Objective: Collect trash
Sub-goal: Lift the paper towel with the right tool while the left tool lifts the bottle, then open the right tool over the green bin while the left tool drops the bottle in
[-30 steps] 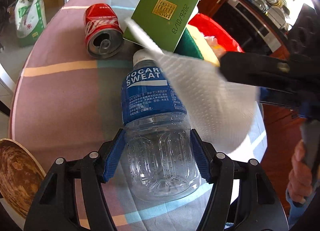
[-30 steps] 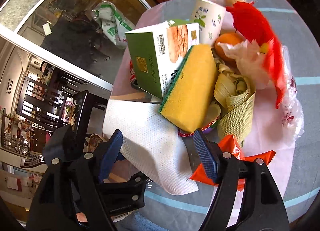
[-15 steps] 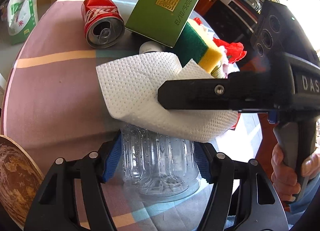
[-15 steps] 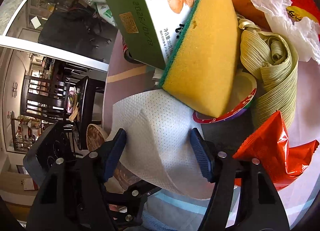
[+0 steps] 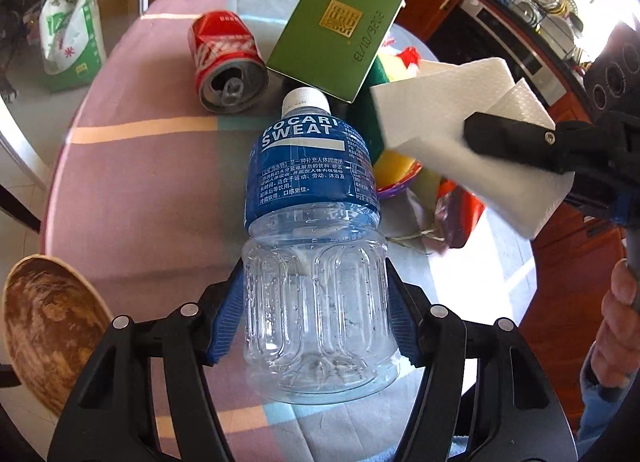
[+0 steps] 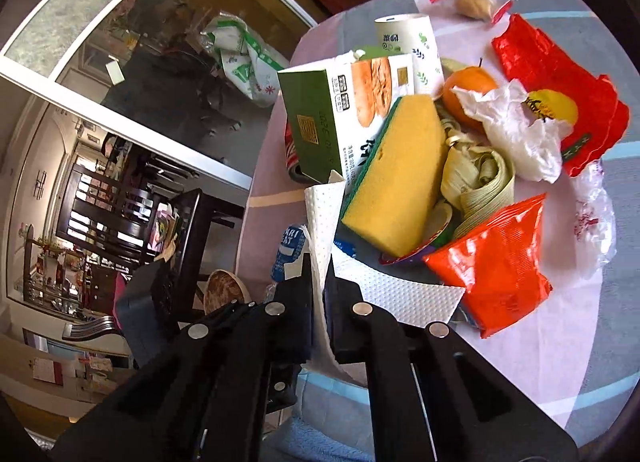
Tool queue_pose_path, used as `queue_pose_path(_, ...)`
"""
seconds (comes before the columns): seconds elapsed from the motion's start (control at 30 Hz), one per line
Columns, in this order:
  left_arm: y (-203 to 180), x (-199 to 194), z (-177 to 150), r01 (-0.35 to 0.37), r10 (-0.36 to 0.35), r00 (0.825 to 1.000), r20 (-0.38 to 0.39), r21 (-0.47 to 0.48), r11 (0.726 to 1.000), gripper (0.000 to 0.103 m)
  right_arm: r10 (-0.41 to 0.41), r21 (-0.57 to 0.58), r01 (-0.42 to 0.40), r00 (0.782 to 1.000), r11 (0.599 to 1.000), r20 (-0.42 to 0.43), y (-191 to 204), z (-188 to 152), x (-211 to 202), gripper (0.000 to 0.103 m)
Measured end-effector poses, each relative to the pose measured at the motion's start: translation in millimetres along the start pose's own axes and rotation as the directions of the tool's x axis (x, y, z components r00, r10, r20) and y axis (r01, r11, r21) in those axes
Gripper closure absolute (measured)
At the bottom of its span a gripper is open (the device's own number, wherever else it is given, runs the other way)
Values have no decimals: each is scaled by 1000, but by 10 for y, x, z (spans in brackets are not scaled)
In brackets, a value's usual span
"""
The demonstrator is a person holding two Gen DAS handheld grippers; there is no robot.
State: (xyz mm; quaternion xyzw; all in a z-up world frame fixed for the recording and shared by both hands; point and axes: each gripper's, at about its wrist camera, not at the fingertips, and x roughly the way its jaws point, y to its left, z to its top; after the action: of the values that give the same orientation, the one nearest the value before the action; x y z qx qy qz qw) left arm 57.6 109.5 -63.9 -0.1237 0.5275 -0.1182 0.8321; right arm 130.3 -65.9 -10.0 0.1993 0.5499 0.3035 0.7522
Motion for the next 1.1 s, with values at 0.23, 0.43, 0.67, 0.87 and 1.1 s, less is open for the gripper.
queue_pose_path(0.23, -175, -303, -33, 15, -15, 999, 37, -1, 1000, 39, 53, 9, -54, 993, 998, 109, -175, 15, -557, 98)
queue_pose_path(0.43, -551, -418, 9, 20, -25, 998, 56, 93, 995, 39, 18, 63, -32, 976, 998, 218, -582, -30, -1054, 99)
queue_pose_path(0.67, -1173, -268, 213, 53, -61, 998, 31, 206, 977, 39, -58, 192, -2, 949, 981, 309, -1338, -202, -1575, 99)
queue_pose_path(0.87, -1914, 36, 477, 98, -106, 994, 4, 344, 934, 38, -210, 341, 75, 902, 937, 378, -2222, -344, -2183, 98)
queue_pose_path(1.1, -2773, 688, 720, 163, -136, 986, -93, 457, 874, 38, -359, 502, 160, 874, 850, 329, -3194, -354, -2422, 95)
